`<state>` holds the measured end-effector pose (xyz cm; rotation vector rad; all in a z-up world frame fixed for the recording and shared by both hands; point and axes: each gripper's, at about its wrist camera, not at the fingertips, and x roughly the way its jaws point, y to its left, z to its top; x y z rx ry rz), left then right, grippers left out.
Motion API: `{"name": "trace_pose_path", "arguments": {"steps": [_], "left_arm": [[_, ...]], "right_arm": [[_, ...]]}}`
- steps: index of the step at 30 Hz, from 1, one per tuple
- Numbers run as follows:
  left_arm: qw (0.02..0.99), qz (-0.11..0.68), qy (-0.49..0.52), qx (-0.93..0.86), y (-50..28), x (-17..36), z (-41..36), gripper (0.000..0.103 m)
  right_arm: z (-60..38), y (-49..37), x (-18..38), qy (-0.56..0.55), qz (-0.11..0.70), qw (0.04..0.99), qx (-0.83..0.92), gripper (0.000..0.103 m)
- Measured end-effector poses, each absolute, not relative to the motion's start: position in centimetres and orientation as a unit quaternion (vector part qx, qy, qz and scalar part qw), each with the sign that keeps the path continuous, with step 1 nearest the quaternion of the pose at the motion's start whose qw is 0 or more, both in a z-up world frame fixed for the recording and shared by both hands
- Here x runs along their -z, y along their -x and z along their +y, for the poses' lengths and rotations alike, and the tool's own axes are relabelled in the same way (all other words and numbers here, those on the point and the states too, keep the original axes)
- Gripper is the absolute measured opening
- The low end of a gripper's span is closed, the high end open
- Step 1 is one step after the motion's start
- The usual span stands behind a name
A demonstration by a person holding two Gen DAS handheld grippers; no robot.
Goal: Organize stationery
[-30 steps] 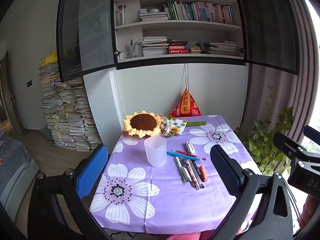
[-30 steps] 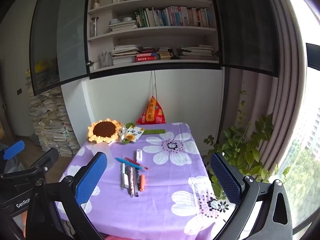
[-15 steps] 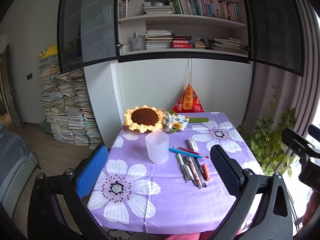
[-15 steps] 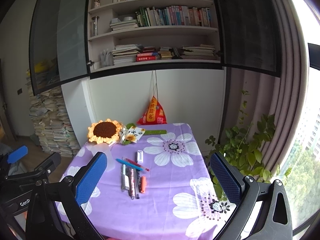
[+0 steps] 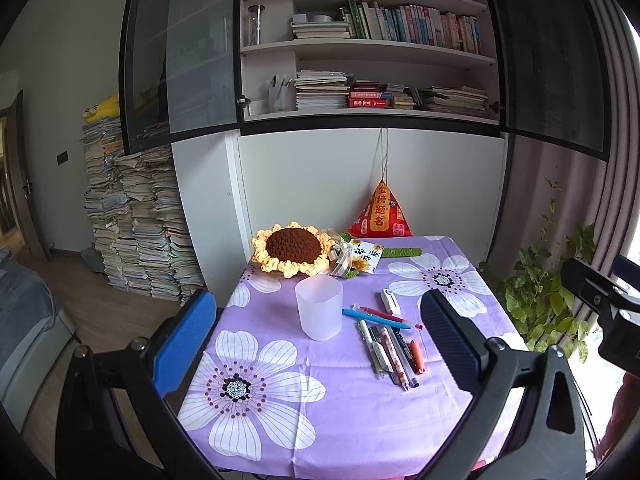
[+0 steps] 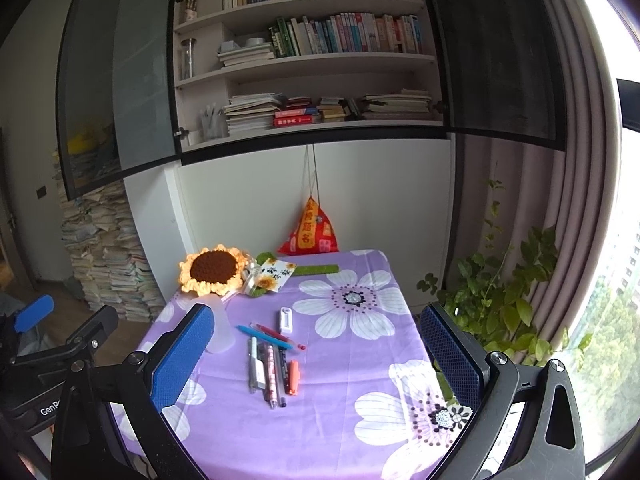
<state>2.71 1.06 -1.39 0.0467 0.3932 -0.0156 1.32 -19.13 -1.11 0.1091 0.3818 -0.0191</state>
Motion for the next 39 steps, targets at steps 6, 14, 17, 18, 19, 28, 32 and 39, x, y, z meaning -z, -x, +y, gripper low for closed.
{"name": "trace_pose_path", "arguments": {"steps": [6,14,17,18,19,28,32,39], "left_arm": [[0.977,0.211,-0.025,0.022,-3.3,1.9,1.0,0.102],[0.976,0.216,-0.035,0.025,-3.5,2.2,0.7,0.102],[0.976,0.215,-0.036,0.025,-3.5,2.1,0.7,0.102],[0.976,0.214,-0.036,0.026,-3.5,2.1,0.7,0.102],[0.976,0.213,-0.036,0.026,-3.5,2.1,0.7,0.102],[0.975,0.219,-0.038,0.028,-3.5,2.3,0.8,0.102],[0.974,0.222,-0.036,0.026,-3.5,2.4,1.0,0.102],[0.973,0.227,-0.035,0.024,-3.9,2.6,1.3,0.102]], "right_arm": [[-18.8,-1.8,1.6,-0.044,0.200,0.979,0.007,0.103],[-18.5,-2.2,2.1,-0.035,0.207,0.978,0.007,0.103],[-18.6,-2.3,1.9,-0.036,0.207,0.978,0.006,0.103],[-18.6,-2.3,1.9,-0.037,0.207,0.978,0.006,0.103],[-18.6,-2.4,1.9,-0.037,0.207,0.978,0.007,0.103],[-18.7,-2.5,2.2,-0.035,0.211,0.977,0.009,0.103],[-18.6,-2.4,2.2,-0.034,0.211,0.977,0.009,0.103],[-18.0,-2.3,2.6,-0.025,0.214,0.977,0.006,0.103]]}}
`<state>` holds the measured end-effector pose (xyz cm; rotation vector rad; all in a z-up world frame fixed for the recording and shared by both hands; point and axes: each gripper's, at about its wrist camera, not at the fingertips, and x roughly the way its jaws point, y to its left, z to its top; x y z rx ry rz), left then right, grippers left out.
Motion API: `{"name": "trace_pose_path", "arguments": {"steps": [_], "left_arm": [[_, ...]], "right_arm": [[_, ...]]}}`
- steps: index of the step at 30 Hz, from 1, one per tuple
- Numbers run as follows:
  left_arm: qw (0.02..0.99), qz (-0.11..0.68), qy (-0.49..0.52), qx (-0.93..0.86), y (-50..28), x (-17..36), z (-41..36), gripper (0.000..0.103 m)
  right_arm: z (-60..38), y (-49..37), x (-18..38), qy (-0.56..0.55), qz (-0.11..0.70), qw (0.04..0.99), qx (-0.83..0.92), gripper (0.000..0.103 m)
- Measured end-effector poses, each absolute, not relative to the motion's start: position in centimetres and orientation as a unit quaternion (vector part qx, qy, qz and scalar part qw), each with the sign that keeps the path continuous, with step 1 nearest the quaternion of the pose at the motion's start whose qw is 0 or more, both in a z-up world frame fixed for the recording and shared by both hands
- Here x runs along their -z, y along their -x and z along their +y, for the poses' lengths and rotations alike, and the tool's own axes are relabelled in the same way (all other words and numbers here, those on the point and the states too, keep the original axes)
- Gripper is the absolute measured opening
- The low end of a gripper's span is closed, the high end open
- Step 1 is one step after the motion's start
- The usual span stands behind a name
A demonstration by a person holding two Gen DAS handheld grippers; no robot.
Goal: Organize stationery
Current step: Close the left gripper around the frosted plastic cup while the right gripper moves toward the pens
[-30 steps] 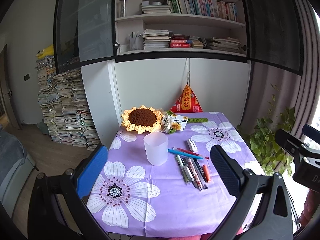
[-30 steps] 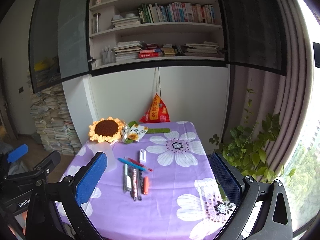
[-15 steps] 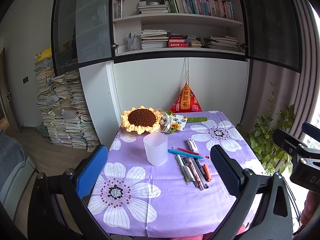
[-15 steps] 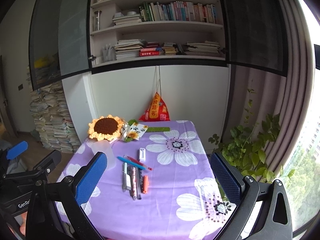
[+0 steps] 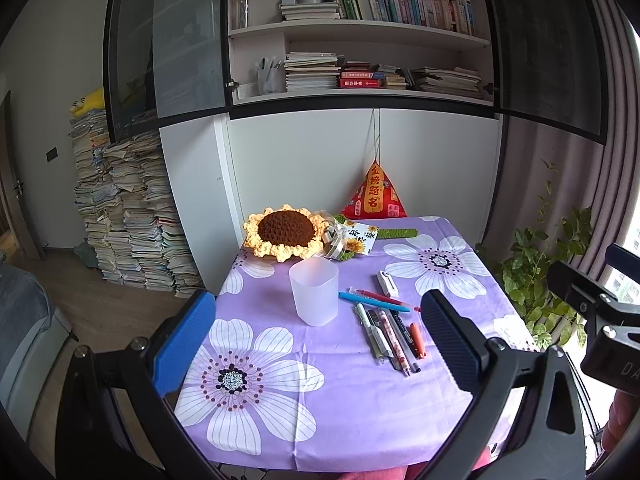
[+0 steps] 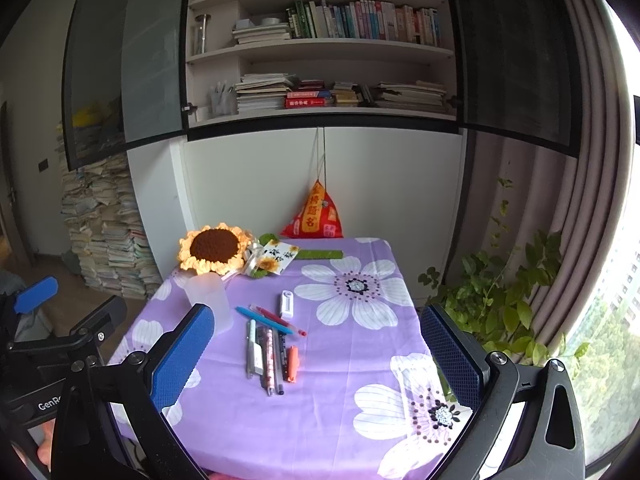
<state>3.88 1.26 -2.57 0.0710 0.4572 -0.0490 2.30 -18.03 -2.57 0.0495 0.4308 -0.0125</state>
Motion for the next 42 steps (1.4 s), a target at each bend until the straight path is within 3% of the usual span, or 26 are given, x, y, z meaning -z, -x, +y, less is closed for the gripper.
{"name": "trace_pose_path", "arguments": {"steps": [10,20,29,42], "left_arm": [[0.968,0.247,-0.031,0.033,-6.3,4.7,2.7,0.102],[0.954,0.288,-0.004,0.083,-13.6,10.9,5.9,0.102],[0.944,0.297,-0.017,0.141,-20.5,15.2,5.9,0.102],[0.917,0.300,-0.076,0.251,-26.7,17.5,6.5,0.100]], "right_arm": [[-17.7,-3.7,3.6,-0.016,0.234,0.972,0.009,0.103],[-18.4,-7.9,7.4,-0.020,0.294,0.955,0.028,0.103],[-19.2,-13.8,11.5,-0.019,0.357,0.933,0.046,0.103],[-20.5,-20.3,14.5,-0.043,0.397,0.914,0.080,0.103]]}}
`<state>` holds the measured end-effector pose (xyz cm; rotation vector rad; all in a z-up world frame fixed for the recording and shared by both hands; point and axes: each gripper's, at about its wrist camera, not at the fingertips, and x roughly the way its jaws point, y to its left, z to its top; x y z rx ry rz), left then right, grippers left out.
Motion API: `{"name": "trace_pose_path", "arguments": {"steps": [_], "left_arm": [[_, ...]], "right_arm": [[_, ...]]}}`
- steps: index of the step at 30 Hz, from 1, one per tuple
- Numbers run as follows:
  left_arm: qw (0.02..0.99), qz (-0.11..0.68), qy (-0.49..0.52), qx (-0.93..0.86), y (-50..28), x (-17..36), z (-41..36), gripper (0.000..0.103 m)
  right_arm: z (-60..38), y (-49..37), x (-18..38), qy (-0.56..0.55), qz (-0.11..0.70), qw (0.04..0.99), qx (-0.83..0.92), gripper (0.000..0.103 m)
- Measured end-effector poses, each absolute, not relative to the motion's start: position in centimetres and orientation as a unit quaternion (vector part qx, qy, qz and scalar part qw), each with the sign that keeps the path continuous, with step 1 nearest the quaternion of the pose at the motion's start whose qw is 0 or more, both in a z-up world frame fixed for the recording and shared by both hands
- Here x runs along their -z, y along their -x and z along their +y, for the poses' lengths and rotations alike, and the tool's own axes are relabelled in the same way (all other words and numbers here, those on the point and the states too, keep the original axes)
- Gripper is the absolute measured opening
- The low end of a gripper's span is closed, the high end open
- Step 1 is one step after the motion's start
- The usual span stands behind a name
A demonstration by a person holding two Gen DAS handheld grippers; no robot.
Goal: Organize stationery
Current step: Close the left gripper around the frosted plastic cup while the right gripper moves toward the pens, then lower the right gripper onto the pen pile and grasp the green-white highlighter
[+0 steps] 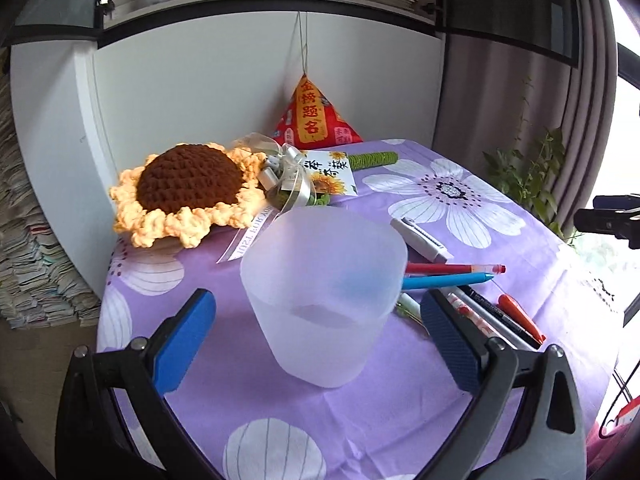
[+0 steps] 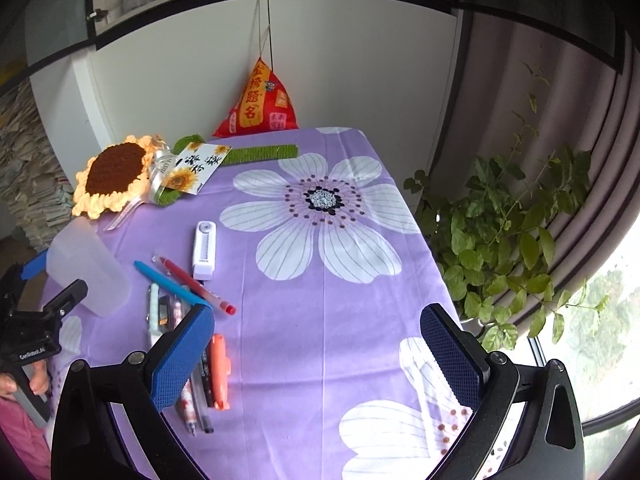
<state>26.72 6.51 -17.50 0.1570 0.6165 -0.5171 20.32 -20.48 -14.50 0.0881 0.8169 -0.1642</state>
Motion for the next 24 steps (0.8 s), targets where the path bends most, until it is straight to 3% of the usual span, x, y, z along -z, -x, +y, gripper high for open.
{"name": "trace_pose_path", "arguments": {"steps": [3,6,19,21,24], "left_arm": [[0.914,0.301,-0.073,0.264,-27.5,17.9,6.5,0.083],[0.906,0.315,-0.070,0.274,-27.8,18.5,6.2,0.073],[0.928,0.323,-0.103,0.155,-22.8,17.6,5.4,0.073],[0.931,0.327,-0.097,0.126,-22.5,17.9,5.8,0.073],[0.935,0.332,-0.069,0.108,-22.3,18.2,6.8,0.073]], "right_arm": [[-20.2,-21.3,15.0,-0.043,0.403,0.911,0.080,0.103],[-20.1,-22.1,15.6,-0.044,0.413,0.906,0.080,0.103],[-18.1,-22.3,15.6,-0.003,0.410,0.912,0.010,0.103],[-16.8,-22.5,15.7,0.033,0.410,0.911,-0.021,0.096],[-14.9,-22.2,16.3,0.056,0.426,0.899,-0.077,0.065]]}}
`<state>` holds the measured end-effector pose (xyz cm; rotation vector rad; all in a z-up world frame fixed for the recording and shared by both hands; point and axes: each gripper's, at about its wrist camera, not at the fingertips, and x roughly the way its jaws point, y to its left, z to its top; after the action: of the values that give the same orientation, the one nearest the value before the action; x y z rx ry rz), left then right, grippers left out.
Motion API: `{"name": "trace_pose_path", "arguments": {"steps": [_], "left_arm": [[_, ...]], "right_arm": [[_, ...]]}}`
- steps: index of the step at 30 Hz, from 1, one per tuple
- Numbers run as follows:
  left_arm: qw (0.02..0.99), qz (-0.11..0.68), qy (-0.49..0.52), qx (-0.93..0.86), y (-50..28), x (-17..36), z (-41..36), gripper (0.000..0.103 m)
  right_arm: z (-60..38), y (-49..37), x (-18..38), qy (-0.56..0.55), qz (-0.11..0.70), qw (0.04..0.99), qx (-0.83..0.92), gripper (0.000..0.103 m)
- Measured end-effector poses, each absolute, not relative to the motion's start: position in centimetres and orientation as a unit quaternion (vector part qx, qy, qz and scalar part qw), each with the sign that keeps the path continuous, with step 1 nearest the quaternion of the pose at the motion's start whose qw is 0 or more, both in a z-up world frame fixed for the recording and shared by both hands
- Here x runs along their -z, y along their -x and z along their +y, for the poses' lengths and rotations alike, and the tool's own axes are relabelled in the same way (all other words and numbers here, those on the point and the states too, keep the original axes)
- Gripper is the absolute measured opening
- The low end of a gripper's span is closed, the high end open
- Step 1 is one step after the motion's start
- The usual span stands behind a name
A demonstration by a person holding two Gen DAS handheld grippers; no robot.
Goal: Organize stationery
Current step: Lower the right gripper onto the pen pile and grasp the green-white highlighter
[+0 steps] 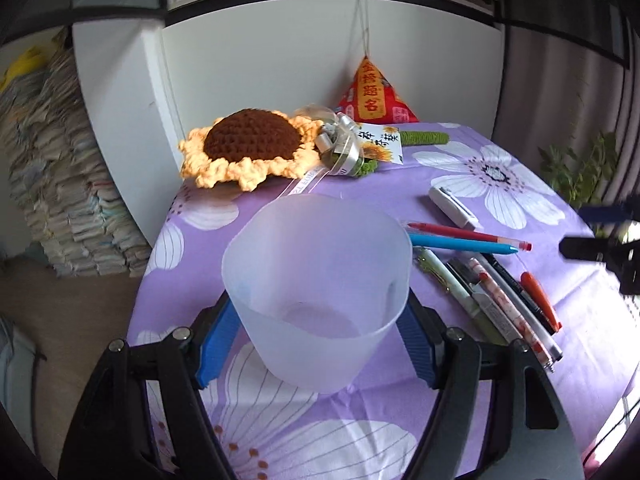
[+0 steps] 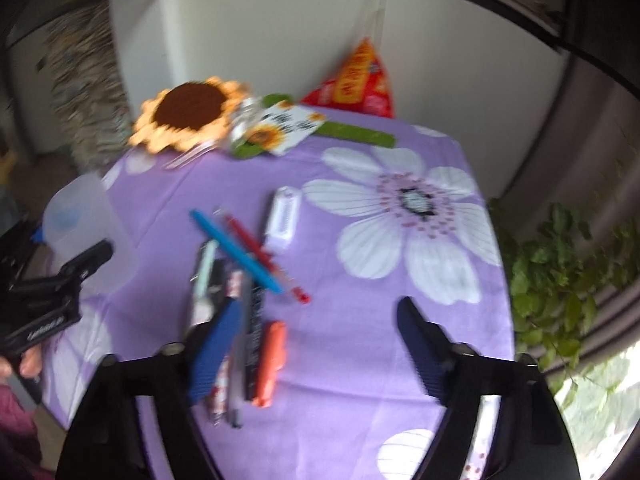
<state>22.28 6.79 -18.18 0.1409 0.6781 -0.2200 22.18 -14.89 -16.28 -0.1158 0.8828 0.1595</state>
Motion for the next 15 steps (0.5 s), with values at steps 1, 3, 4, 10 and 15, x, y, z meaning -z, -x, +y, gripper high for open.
{"name": "trace_pose_path", "arguments": {"steps": [1,3,4,10,15], "left_arm": [[0.935,0.332,-0.062,0.106,-22.2,18.2,7.0,0.073],[0.936,0.330,-0.063,0.105,-22.0,18.3,6.9,0.073],[0.937,0.326,-0.070,0.104,-21.9,18.3,6.7,0.073],[0.942,0.311,-0.082,0.098,-21.6,18.6,6.3,0.073],[0.943,0.307,-0.075,0.109,-21.3,18.7,6.6,0.078]], "right_arm": [[-14.4,-22.0,16.5,0.059,0.433,0.894,-0.095,0.051],[-13.8,-21.8,17.2,0.059,0.447,0.885,-0.116,0.035],[-13.8,-21.7,17.6,0.056,0.453,0.881,-0.122,0.028],[-13.8,-22.1,19.0,0.032,0.489,0.862,-0.134,0.022],[-12.3,-23.2,18.4,0.036,0.490,0.857,-0.154,0.022]]}}
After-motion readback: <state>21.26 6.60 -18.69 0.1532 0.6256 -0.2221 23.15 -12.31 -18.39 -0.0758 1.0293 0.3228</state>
